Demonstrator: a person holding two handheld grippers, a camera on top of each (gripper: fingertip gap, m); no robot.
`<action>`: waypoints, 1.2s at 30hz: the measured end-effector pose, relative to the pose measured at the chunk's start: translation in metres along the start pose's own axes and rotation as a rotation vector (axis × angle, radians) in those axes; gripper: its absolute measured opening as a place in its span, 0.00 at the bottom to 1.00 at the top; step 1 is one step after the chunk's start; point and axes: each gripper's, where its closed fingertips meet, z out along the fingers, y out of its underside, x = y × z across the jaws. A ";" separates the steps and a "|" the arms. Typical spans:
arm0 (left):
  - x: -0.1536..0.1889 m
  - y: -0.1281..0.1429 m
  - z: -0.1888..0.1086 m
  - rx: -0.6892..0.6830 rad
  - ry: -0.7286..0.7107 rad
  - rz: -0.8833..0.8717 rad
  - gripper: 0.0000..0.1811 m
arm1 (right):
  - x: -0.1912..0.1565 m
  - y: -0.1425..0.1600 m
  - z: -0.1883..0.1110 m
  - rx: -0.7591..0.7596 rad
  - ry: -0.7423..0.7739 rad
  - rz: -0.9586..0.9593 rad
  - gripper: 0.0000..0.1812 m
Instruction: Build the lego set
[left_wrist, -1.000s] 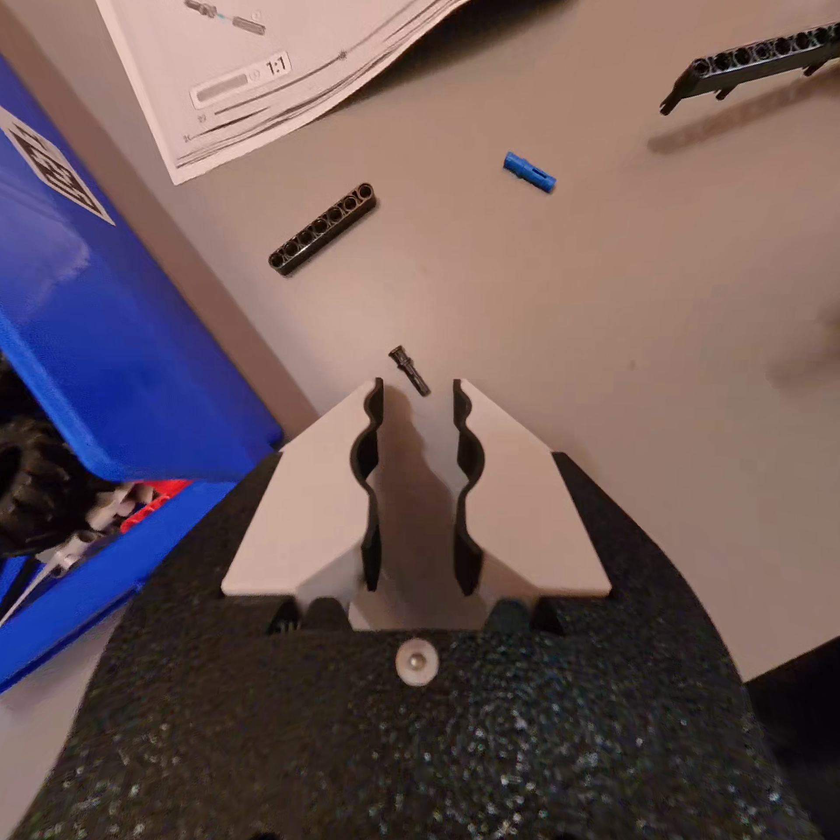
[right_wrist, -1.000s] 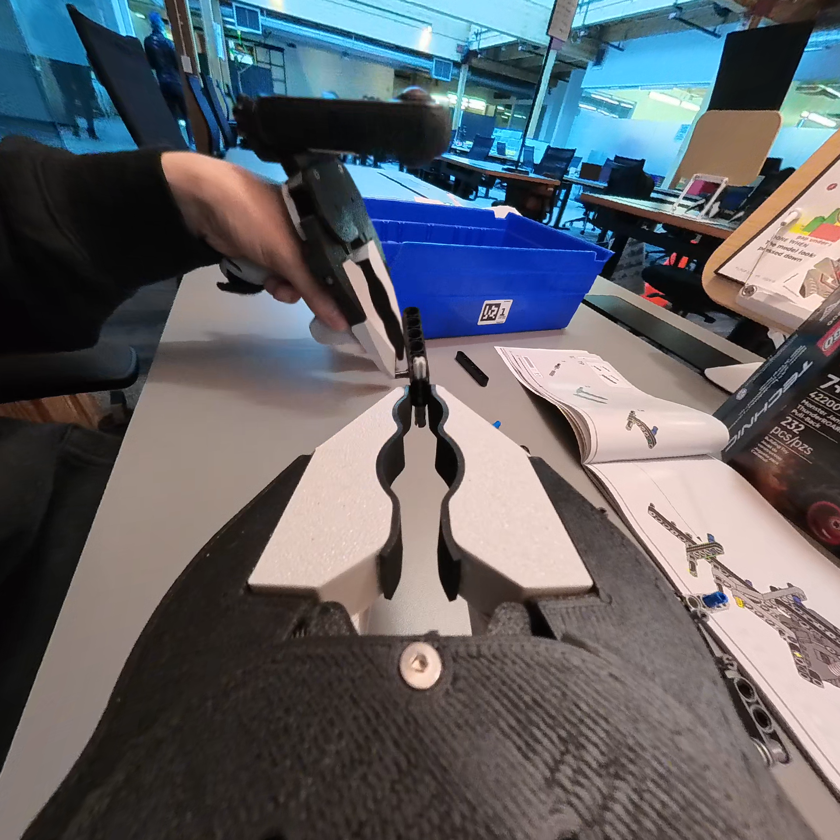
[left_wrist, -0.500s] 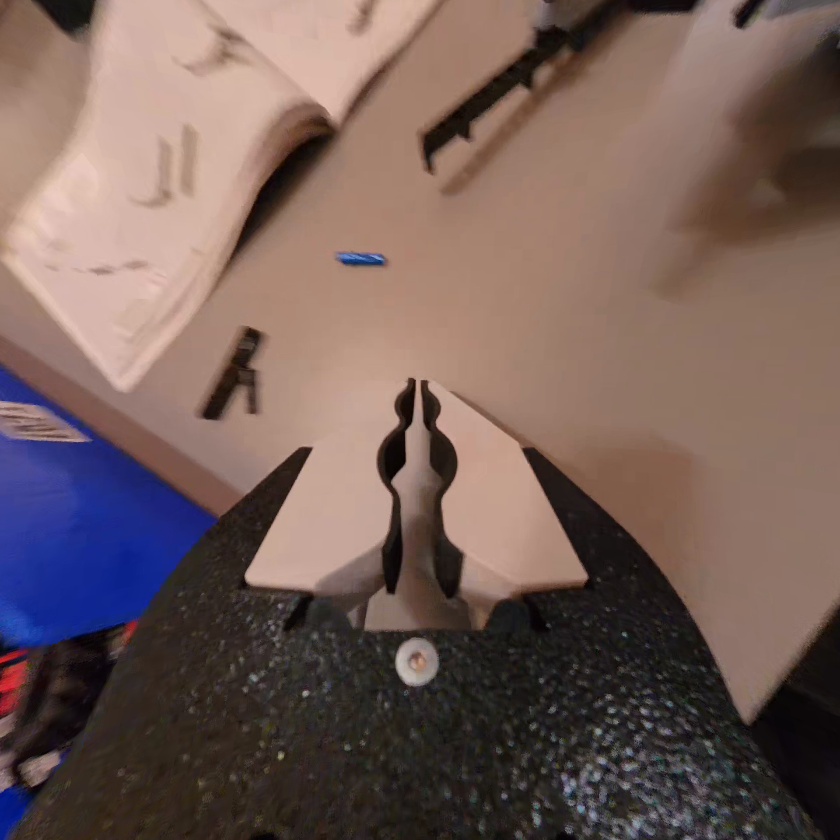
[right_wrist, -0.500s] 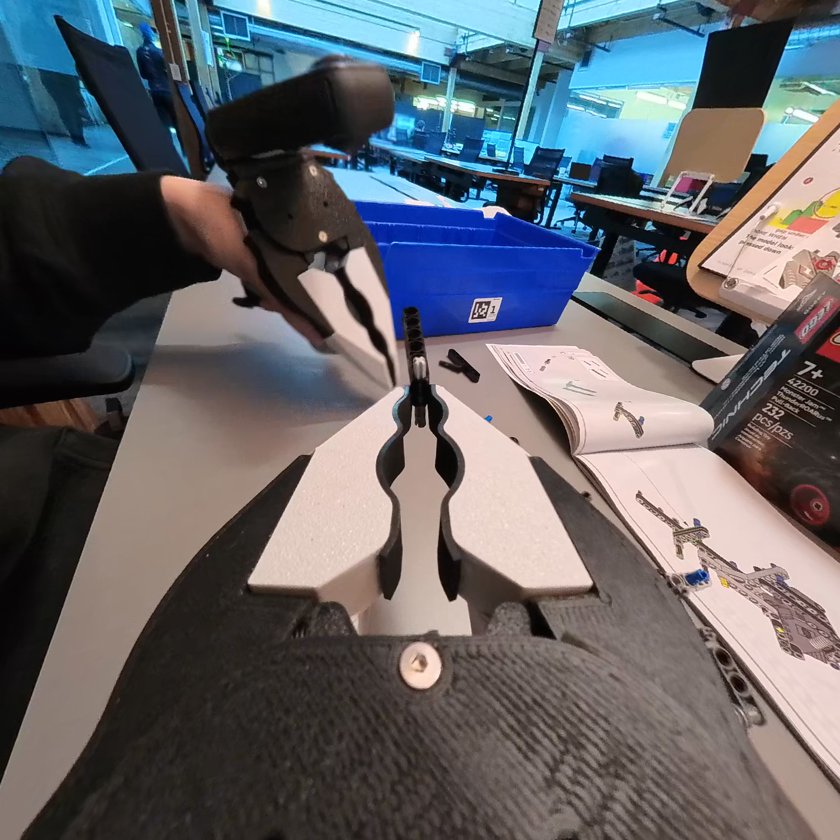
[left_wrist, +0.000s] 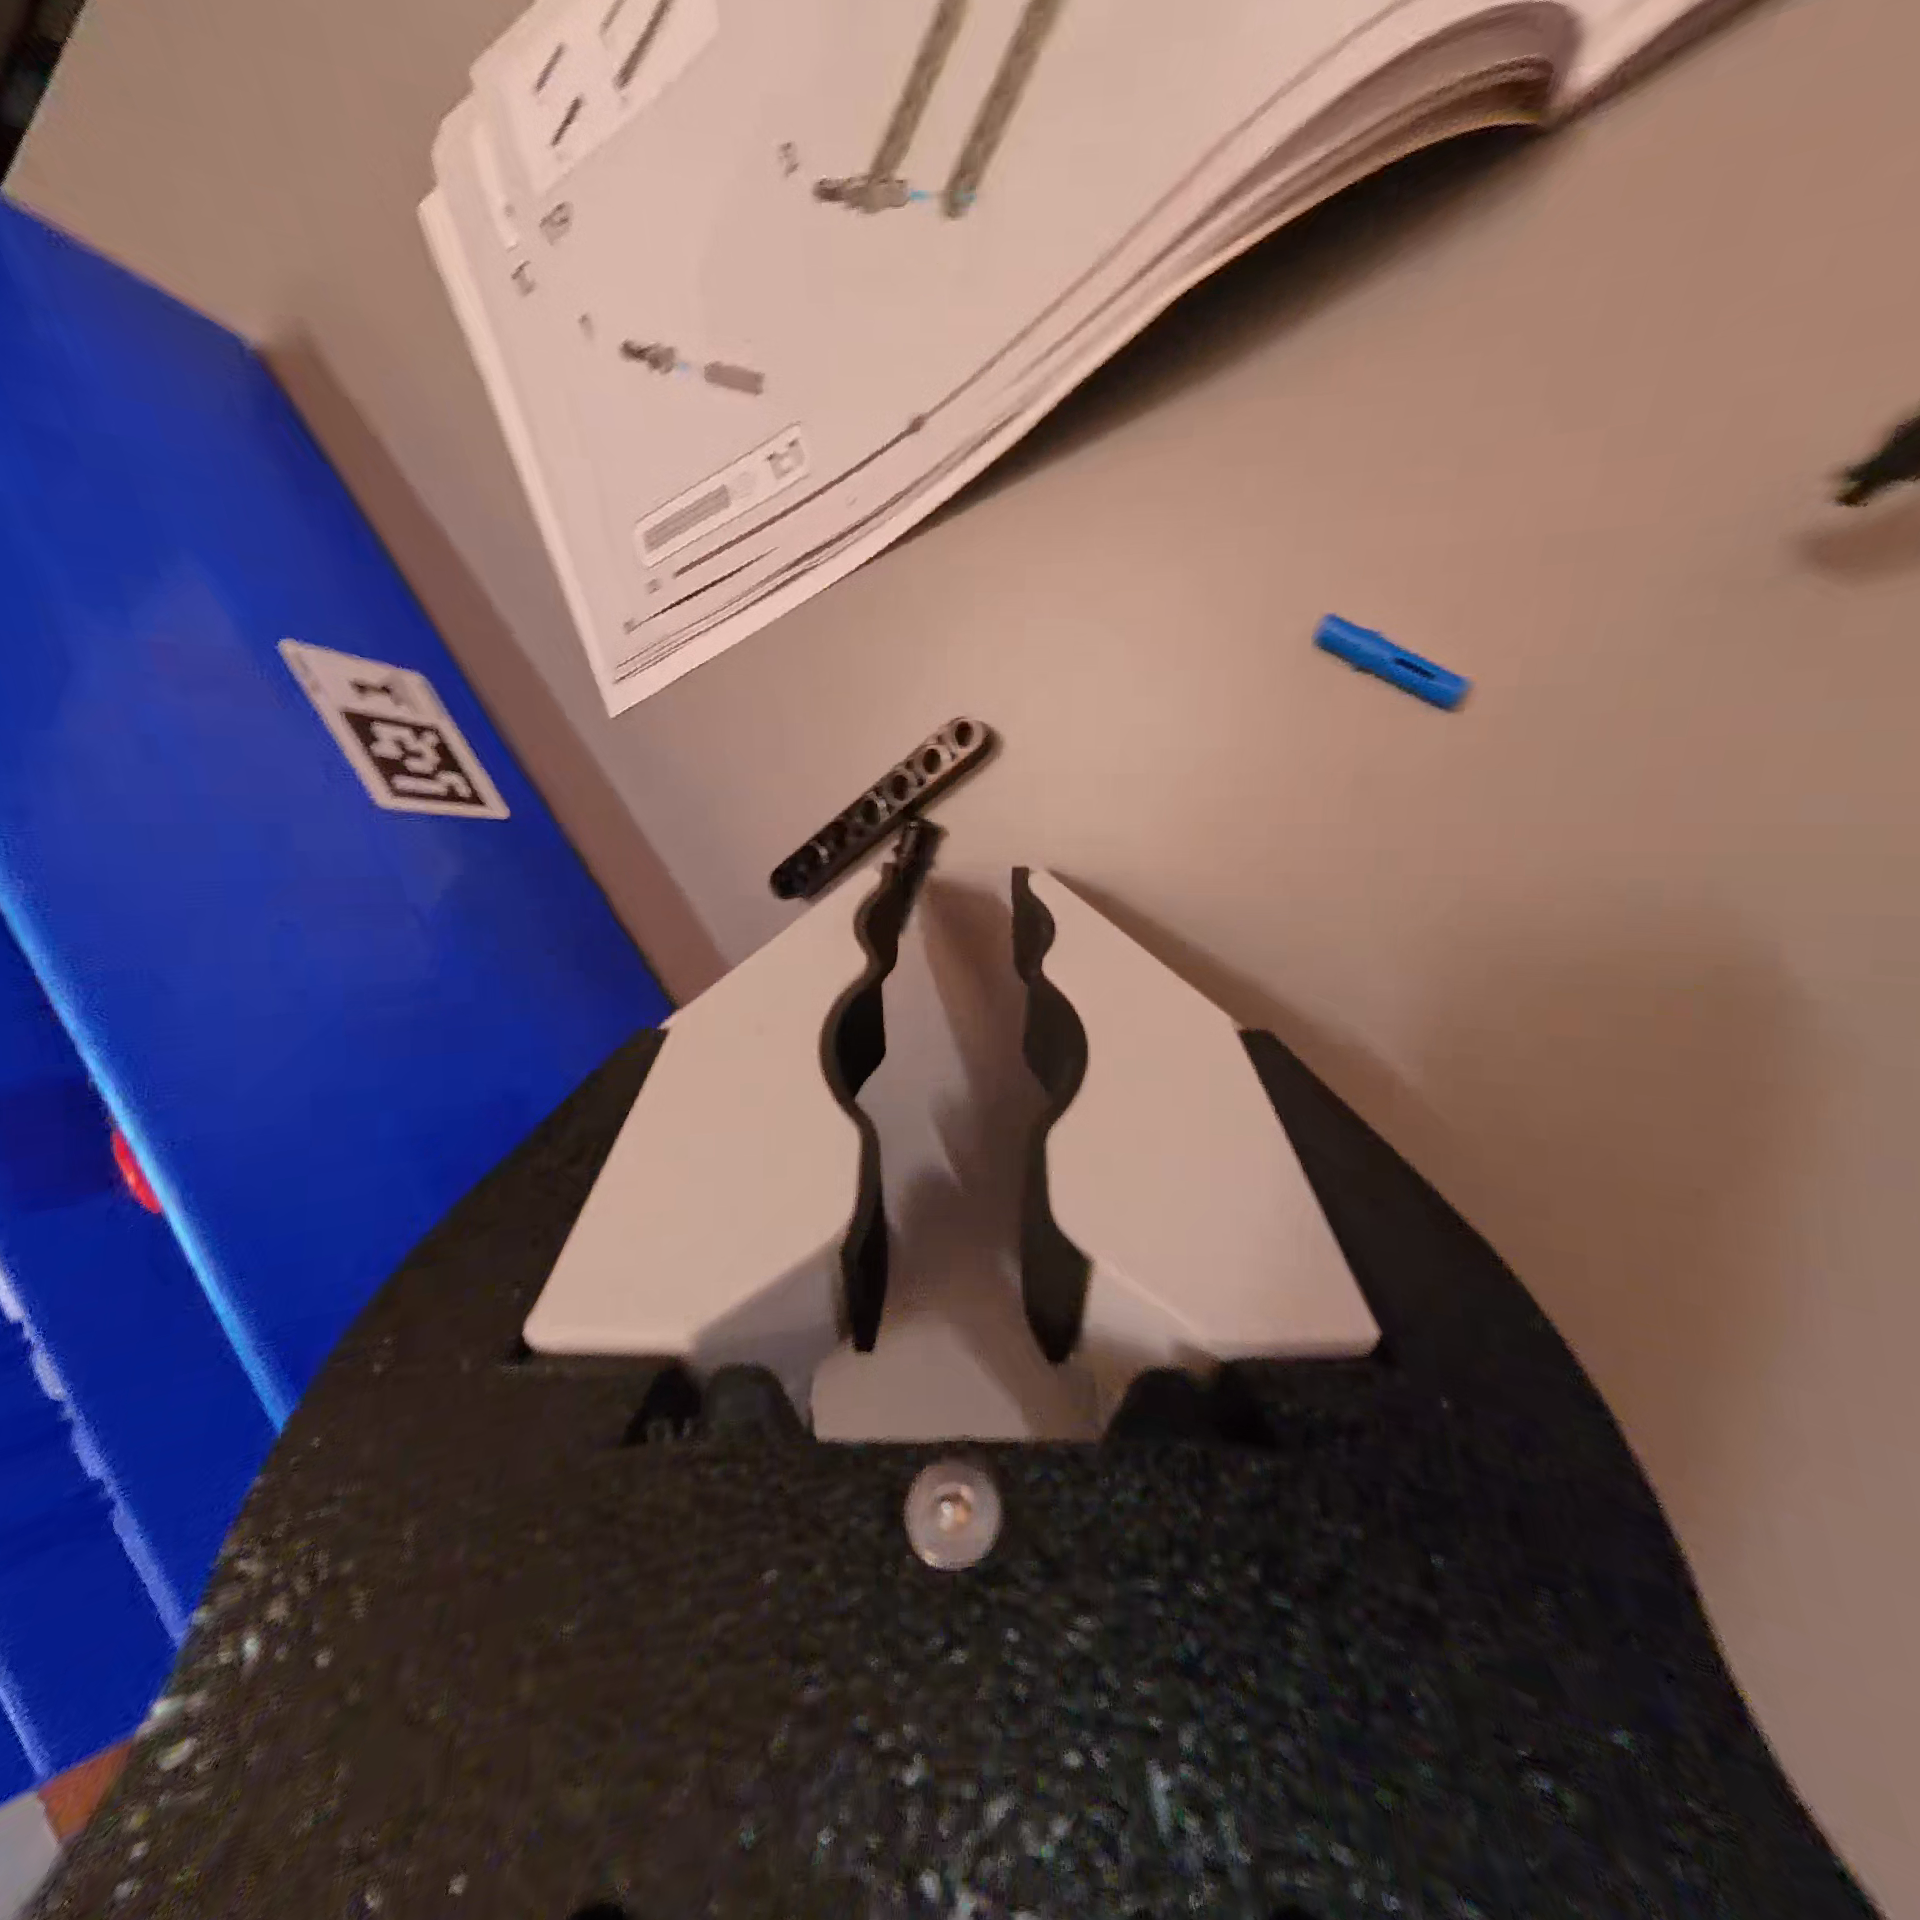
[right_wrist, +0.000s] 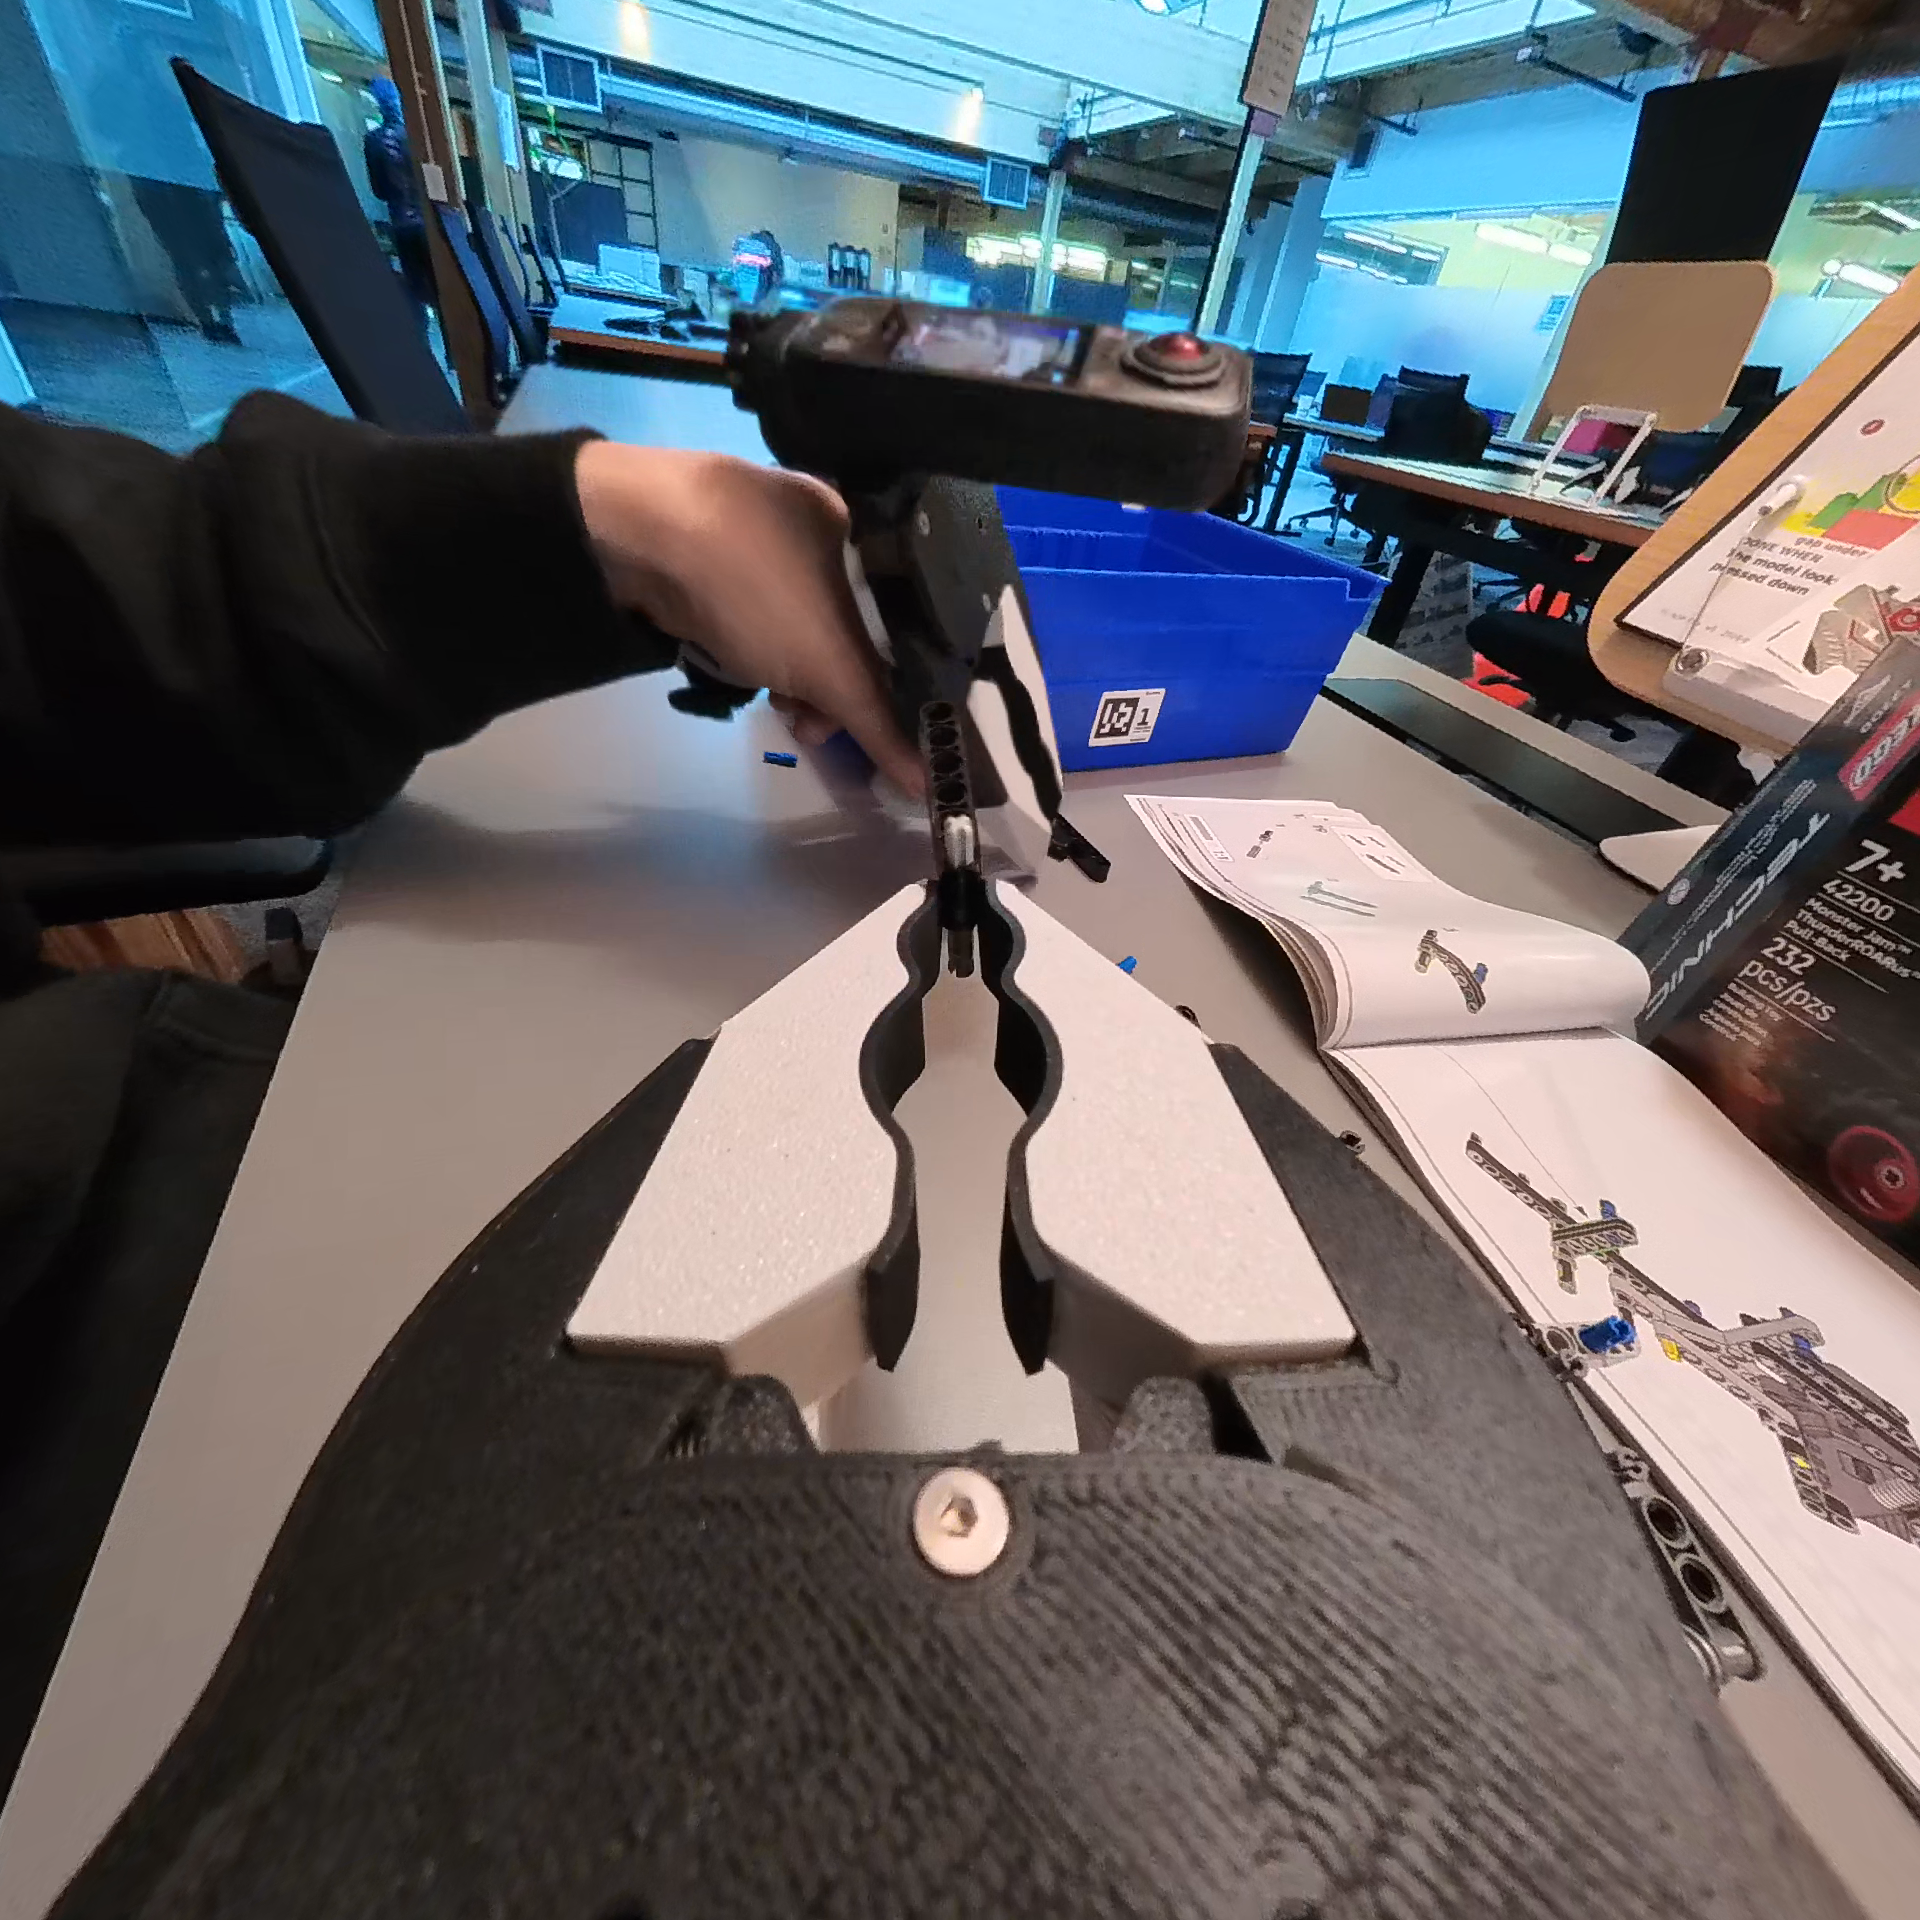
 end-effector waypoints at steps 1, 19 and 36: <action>-0.005 0.001 0.002 0.004 -0.026 -0.025 0.11 | 0.000 0.000 0.000 0.000 -0.003 0.000 0.02; 0.018 -0.004 -0.008 0.254 0.195 -0.312 0.01 | -0.001 -0.002 -0.002 0.020 -0.022 0.017 0.02; -0.018 -0.009 0.016 0.260 -0.092 -0.529 0.06 | -0.003 -0.001 -0.002 0.012 -0.033 0.008 0.02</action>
